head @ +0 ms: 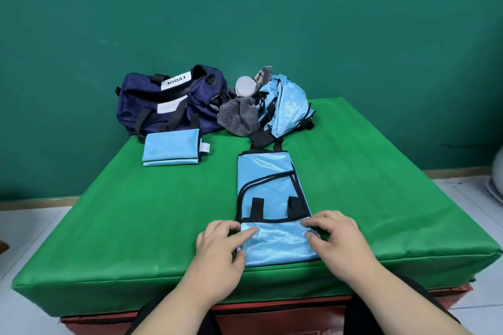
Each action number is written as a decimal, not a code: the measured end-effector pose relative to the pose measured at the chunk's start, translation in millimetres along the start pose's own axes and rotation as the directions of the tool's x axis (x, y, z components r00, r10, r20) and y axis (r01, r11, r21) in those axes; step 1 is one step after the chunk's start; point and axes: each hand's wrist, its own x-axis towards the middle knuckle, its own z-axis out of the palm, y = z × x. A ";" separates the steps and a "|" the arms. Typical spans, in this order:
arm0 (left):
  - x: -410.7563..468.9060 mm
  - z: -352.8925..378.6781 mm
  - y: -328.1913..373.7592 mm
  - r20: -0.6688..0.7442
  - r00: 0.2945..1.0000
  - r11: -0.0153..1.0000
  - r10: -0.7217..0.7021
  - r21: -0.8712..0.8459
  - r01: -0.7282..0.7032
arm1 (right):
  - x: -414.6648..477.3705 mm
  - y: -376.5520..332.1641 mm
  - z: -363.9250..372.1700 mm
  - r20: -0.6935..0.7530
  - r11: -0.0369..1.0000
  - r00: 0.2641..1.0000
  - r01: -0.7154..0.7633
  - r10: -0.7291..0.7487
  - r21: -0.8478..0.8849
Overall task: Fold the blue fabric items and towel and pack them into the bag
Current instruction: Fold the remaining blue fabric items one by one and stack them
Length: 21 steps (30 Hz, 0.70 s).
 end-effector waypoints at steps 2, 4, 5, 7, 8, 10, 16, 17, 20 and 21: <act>3.1 0.9 2.8 0.003 1.000 1.000 -0.002 -0.005 0.002 | -0.3 -1.2 2.5 -0.013 1.000 1.000 -0.011 0.011 0.027; 5.8 1.5 4.5 -0.009 1.000 0.998 -0.017 -0.060 0.016 | 0.0 -2.9 4.2 -0.020 0.998 0.999 -0.025 0.026 0.056; 6.6 0.9 5.6 -0.018 0.999 0.994 -0.028 -0.106 0.026 | 0.5 -4.4 4.2 -0.025 0.996 0.999 -0.030 0.032 0.082; 6.9 -2.3 7.6 -0.033 0.996 0.971 -0.081 -0.229 0.072 | 1.1 -8.1 2.3 -0.046 0.980 0.997 -0.047 0.056 0.192; 6.6 -4.7 8.5 -0.033 0.993 0.947 -0.113 -0.305 0.098 | 0.9 -11.3 0.5 -0.058 0.957 0.996 -0.055 0.074 0.284; 7.9 -10.6 9.0 -0.055 0.985 0.890 -0.162 -0.439 0.122 | 2.9 -15.6 -3.0 -0.068 0.883 0.992 -0.059 0.102 0.466; 35.1 -16.7 9.6 -0.113 0.960 0.767 -0.257 -0.628 0.132 | 32.0 -22.8 2.3 -0.081 0.775 0.981 -0.086 0.175 0.626; 44.3 -17.0 7.5 -0.104 0.959 0.747 -0.263 -0.652 0.134 | 43.1 -24.5 3.9 -0.083 0.783 0.980 -0.094 0.183 0.614; 82.4 -17.8 -3.8 -0.117 0.956 0.748 -0.269 -0.651 0.130 | 85.4 -27.2 10.2 -0.095 0.804 0.970 -0.129 0.224 0.581; 97.8 -18.4 -8.3 -0.129 0.955 0.760 -0.265 -0.638 0.125 | 100.6 -27.0 11.9 -0.108 0.807 0.965 -0.134 0.237 0.576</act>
